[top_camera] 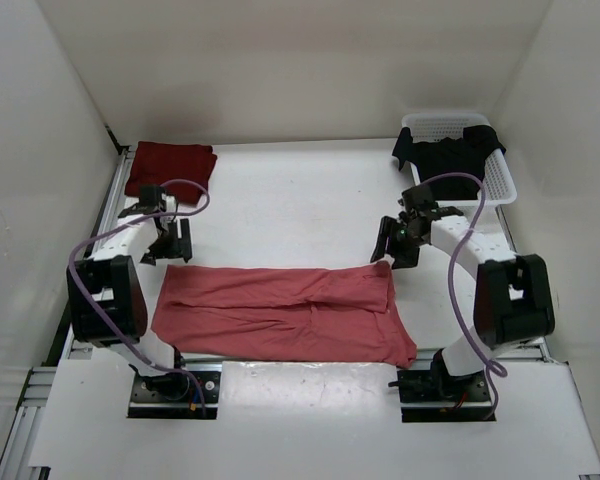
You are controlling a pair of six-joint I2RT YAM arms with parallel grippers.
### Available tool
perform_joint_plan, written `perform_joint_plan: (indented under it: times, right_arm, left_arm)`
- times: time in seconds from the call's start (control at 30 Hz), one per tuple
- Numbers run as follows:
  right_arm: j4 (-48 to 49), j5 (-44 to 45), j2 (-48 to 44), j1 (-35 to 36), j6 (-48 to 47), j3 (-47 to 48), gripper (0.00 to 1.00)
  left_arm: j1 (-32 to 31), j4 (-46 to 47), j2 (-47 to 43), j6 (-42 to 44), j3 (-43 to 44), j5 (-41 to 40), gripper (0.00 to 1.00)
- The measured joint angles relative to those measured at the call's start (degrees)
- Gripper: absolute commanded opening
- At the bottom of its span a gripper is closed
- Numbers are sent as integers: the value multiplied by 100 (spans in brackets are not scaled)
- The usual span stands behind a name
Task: Fold and stack the t-shirts
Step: Rotate the tshirt 85 degrees
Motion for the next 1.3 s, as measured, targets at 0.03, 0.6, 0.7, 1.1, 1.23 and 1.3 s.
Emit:
perform_joint_plan:
  times: [0.03,0.6,0.7,1.1,1.23,1.3]
  right_arm:
    - [9,-13,131,-39,-22,0,66]
    - [374,-686,1036,-136,299,-258,0]
    - [61,-584,1665,-118,321,741,0]
    - [522,-153,5783,330,824,7809,66]
    - [905,-87,5628,704,616,7469,78]
    - [920,199,5239,907,468,7010,79]
  left_arm:
    - [37,-24,85,0,-31,2,90]
    - [780,-131,374,0,-293,138,91]
    - [920,-133,243,0,-291,149,92]
    - [975,-457,131,-2,-92,249,92]
    - [837,-586,136,-2,-90,378,92]
    - [669,-621,136,-2,-90,498,92]
